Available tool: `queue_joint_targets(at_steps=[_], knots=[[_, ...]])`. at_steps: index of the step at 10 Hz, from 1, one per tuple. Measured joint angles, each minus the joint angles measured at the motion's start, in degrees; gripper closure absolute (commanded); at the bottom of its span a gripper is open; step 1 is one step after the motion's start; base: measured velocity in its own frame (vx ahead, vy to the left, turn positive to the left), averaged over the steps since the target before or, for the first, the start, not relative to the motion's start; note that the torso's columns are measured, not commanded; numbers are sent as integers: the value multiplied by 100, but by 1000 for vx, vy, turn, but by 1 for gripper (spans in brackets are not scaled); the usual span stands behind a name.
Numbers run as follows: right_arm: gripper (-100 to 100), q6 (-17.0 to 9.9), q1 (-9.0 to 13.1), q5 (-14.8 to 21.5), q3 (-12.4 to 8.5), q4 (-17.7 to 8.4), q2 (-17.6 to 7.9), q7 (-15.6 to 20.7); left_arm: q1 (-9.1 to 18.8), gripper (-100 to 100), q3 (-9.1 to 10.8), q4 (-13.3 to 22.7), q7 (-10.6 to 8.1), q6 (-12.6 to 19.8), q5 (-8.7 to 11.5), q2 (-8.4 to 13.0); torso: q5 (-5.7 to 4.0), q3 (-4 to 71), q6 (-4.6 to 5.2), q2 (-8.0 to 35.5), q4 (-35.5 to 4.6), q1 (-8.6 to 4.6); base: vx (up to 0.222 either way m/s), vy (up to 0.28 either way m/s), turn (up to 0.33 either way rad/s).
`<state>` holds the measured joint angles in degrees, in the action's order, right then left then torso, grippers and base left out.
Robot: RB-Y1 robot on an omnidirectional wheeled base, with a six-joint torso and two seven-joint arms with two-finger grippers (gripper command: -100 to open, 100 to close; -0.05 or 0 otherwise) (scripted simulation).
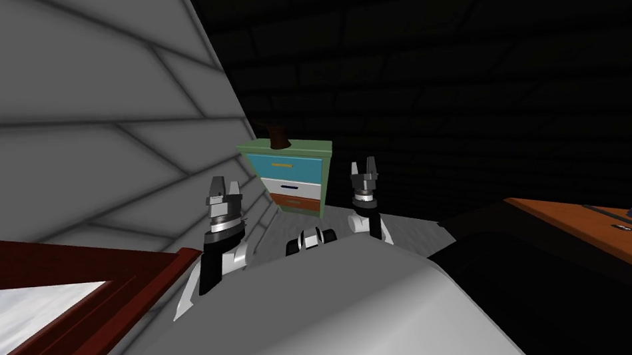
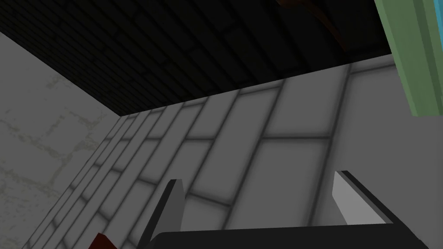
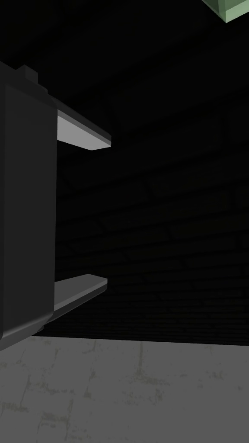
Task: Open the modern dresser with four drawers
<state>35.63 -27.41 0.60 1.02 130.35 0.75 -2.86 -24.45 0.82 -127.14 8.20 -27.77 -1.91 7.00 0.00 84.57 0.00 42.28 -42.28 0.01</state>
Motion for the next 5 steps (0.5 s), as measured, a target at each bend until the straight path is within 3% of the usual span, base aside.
queue_joint_targets(at_steps=[5], knots=[[0, 0, 0, 0, 0, 0, 0, 0, 237, -100, -140, 941, 86, -10, -143, 160, 1, 0, -1, 0, 0, 4, 63, 35, -54]])
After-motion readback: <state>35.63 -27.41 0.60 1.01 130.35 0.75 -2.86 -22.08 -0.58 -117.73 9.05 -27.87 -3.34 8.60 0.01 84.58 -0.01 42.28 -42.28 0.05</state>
